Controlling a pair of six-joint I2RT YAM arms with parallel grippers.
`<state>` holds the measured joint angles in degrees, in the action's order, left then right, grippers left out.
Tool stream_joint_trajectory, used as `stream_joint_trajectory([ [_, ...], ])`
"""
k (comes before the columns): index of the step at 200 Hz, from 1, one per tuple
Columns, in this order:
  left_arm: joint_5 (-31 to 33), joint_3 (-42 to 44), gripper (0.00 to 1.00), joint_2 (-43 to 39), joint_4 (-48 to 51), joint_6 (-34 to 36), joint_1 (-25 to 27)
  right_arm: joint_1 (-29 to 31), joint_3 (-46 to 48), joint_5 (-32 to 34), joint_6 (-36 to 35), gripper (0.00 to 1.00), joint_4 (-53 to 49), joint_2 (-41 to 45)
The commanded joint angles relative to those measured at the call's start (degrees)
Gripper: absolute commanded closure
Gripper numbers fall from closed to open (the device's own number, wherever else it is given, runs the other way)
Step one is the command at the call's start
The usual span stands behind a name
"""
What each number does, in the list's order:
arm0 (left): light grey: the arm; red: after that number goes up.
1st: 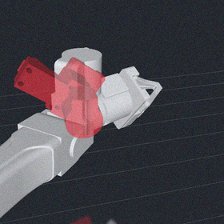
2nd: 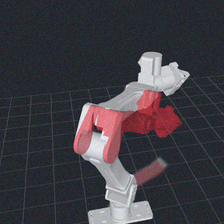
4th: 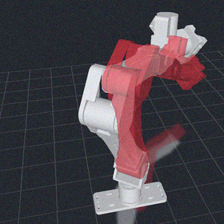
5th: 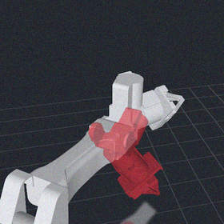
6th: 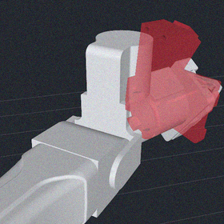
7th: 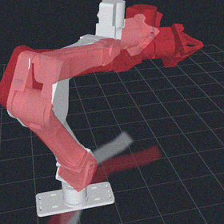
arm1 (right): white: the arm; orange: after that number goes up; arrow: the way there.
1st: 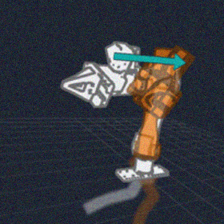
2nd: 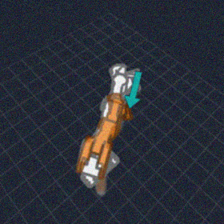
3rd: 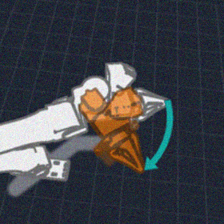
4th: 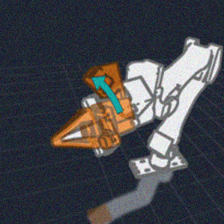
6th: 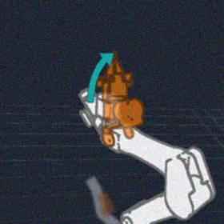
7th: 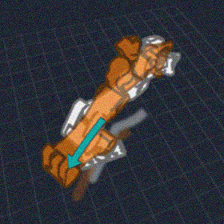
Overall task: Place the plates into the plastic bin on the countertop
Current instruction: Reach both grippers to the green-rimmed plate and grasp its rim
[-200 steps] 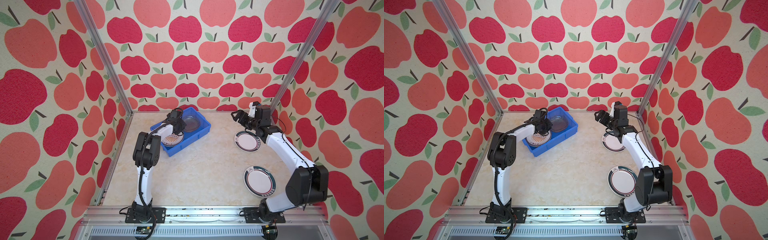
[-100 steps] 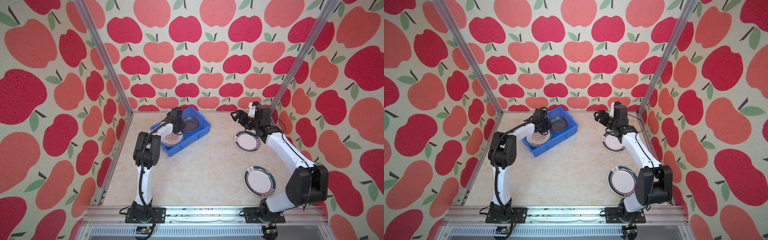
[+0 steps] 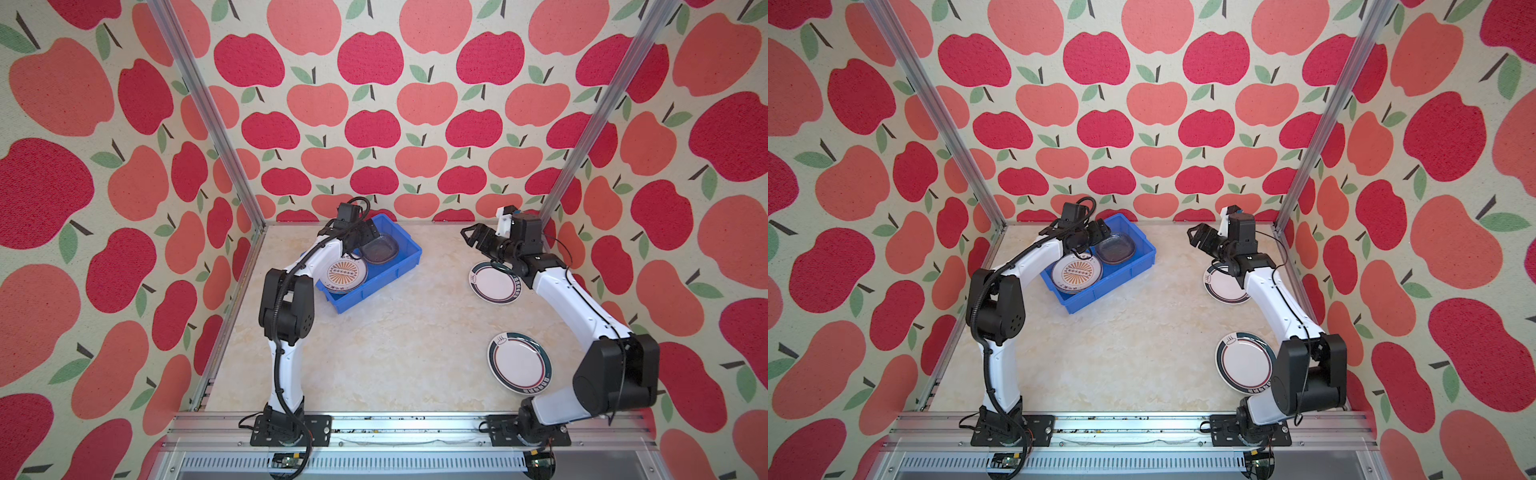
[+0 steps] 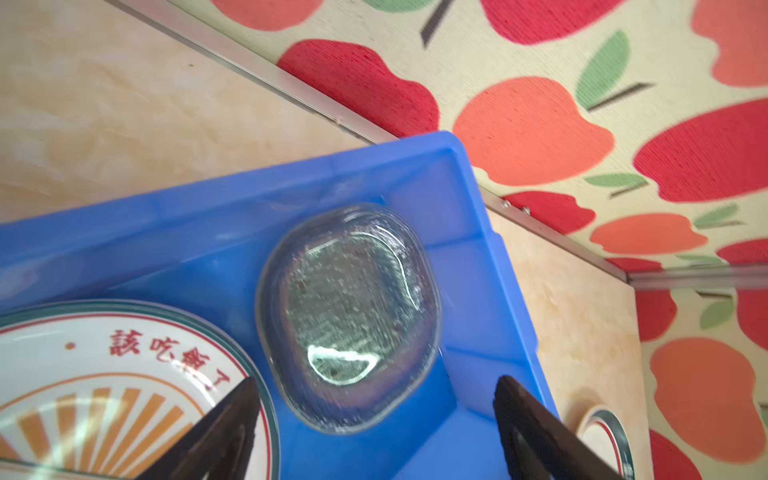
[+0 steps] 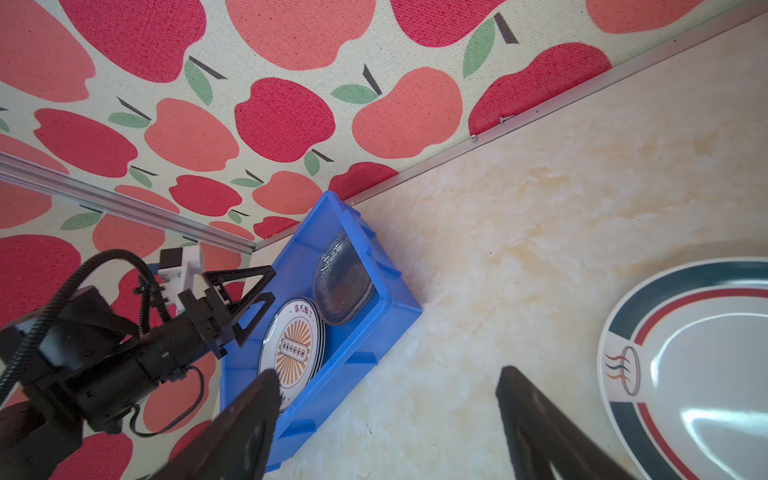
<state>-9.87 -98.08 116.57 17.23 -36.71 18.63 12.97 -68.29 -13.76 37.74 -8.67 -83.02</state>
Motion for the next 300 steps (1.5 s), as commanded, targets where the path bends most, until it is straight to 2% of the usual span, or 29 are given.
stream_joint_trajectory([
  [1, -9.1, 5.3, 0.01, -7.8, 1.1, 5.6, 5.2, -0.7, 4.5, 3.7, -3.0, 0.15, -3.7, 6.7],
  [38, -14.4, 16.6, 0.01, -16.9, 1.7, 7.2, 16.0, -3.9, 10.9, 9.7, -5.6, 0.15, -11.8, 16.9],
  [59, -16.0, 18.6, 0.01, -17.8, 2.2, 8.5, 22.2, -8.6, 14.1, 6.2, -4.5, 0.15, -13.8, 20.2],
  [74, -18.4, 20.0, 0.01, -16.0, -0.5, 7.9, 25.6, -11.3, 16.0, 2.4, -2.9, 0.15, -13.4, 21.5],
  [104, -23.5, 18.3, 0.16, -8.1, -5.8, 7.0, 31.2, -12.6, 18.4, -0.9, -0.3, 0.15, -12.0, 23.3],
  [120, -24.1, 15.9, 0.23, -3.7, -6.6, 7.1, 33.5, -12.6, 19.2, -1.1, 0.6, 0.15, -11.8, 25.0],
  [139, -27.1, 13.0, 0.33, 1.9, -7.7, 6.3, 34.9, -12.7, 20.5, -0.4, 1.1, 0.16, -11.6, 27.7],
  [201, -34.2, 5.0, 0.43, 12.0, -6.8, 6.4, 35.3, -13.6, 20.5, 0.0, -0.8, 0.16, -12.8, 30.6],
  [233, -36.4, -1.2, 0.49, 16.7, -2.6, 7.6, 35.7, -14.3, 20.9, -0.6, -0.6, 0.16, -12.3, 30.8],
  [300, -37.8, -6.9, 0.50, 21.0, 1.8, 8.4, 36.7, -15.1, 21.2, -1.1, -0.6, 0.16, -12.4, 32.1],
])
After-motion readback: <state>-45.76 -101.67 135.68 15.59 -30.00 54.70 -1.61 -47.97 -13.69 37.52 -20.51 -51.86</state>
